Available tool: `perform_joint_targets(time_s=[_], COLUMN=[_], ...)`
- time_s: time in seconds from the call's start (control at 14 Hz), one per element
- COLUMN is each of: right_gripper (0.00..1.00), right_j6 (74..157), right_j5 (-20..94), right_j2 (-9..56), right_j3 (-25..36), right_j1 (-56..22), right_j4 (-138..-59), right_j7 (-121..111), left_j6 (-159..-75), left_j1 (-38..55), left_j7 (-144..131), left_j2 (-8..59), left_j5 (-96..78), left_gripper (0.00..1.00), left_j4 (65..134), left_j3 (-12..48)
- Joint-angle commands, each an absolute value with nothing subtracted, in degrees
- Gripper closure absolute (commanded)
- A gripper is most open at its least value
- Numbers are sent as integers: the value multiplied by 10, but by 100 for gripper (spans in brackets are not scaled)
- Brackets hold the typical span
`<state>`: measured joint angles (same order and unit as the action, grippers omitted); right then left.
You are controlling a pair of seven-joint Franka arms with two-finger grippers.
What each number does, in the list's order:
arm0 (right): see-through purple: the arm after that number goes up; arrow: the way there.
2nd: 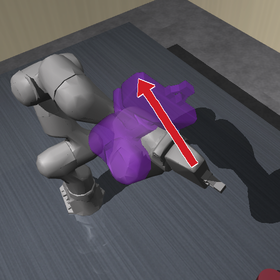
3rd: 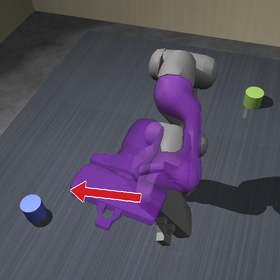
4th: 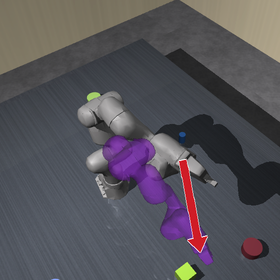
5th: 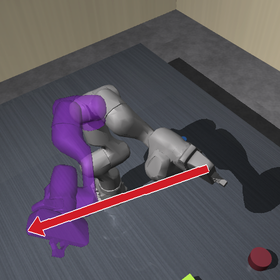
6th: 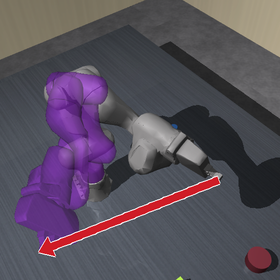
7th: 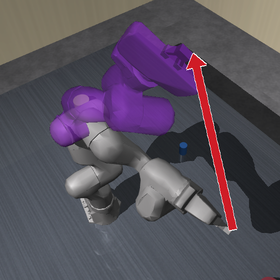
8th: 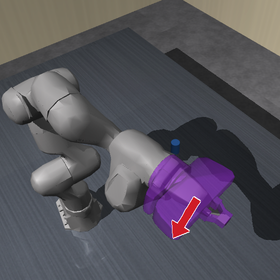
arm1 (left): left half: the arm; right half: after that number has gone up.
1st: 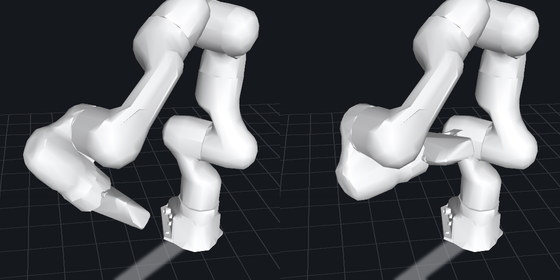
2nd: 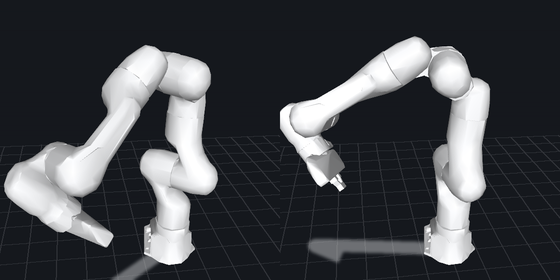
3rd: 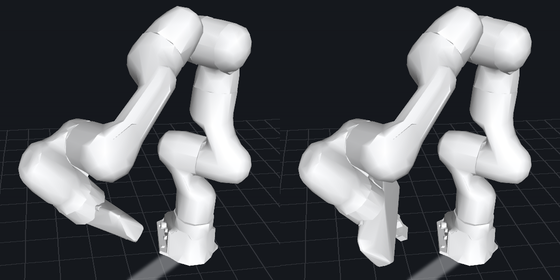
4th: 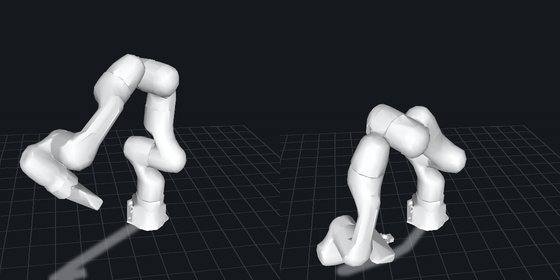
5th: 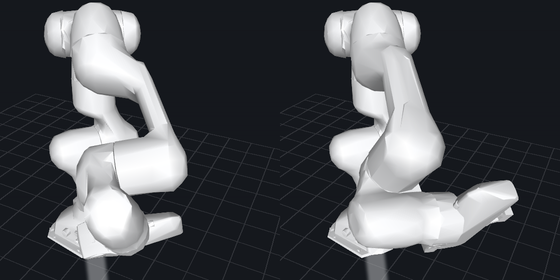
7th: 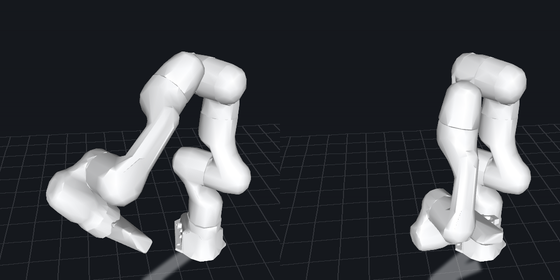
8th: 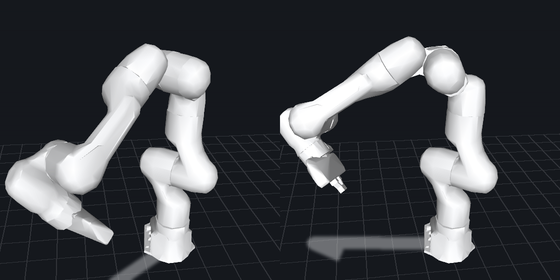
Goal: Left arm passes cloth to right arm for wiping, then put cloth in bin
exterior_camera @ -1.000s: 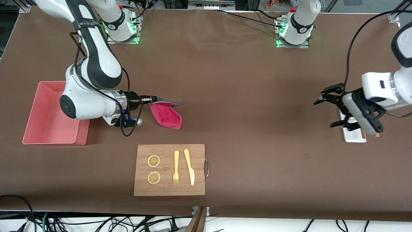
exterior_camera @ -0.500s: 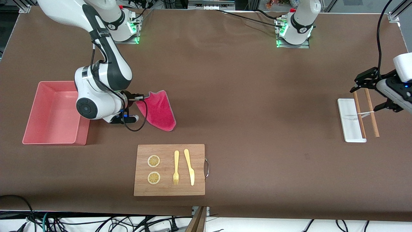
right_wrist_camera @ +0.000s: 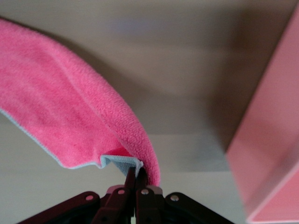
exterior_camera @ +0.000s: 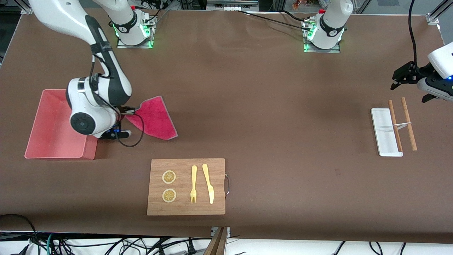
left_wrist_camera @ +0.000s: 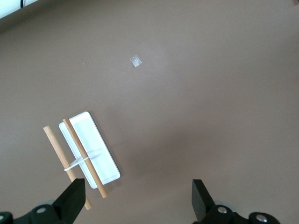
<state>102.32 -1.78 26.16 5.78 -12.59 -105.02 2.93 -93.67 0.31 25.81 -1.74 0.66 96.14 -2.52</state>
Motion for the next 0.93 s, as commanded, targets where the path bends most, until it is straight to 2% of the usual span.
perform_joint_targets(time_s=[0.0,0.14,0.29,0.57,0.86], right_gripper=[100,100,100,100,100], right_j6=[1037,1055,1089,1138,1144], right_j5=[-56,-59,-42,-35,-13], right_j2=[258,266,279,303,320], right_j3=[80,80,73,1,-51], right_j1=[-113,-112,-118,-133,-139], right_j4=[-1054,-1052,-1050,-1033,-997], right_j7=[-23,-17,6,174,271], left_j6=[-899,-889,-891,-888,-886], left_j1=[8,7,6,-40,-59], left_j7=[217,180,172,183,179], left_j2=[-37,-35,-32,-11,-4], left_j5=[24,25,29,-9,-9], left_gripper=[0,0,0,0,0], left_j4=[969,963,962,935,932], left_j3=[2,28,27,17,20])
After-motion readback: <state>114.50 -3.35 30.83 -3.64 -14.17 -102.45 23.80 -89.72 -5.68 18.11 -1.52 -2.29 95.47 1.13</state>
